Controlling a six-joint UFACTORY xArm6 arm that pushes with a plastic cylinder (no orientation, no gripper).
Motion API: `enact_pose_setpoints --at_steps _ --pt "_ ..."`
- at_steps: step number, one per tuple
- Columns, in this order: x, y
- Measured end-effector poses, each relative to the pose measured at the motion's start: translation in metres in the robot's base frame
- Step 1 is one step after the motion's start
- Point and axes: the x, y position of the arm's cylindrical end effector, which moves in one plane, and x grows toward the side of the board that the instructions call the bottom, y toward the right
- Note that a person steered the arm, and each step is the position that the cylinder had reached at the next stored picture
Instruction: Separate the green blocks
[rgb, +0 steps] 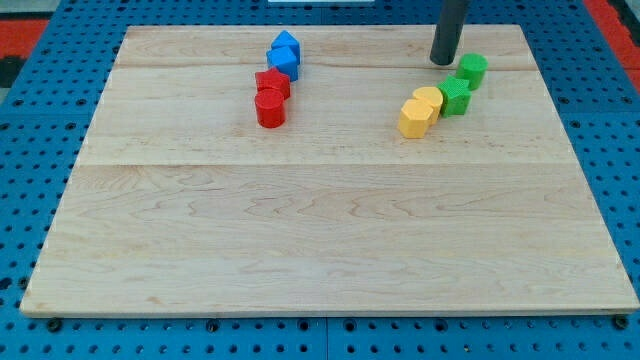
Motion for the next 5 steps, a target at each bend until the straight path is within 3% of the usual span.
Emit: enact_pose_setpoints --at_steps 1,3,5 --pt "-0.004 0.013" --pt "0.045 0.022" --pt "0.017 0.022"
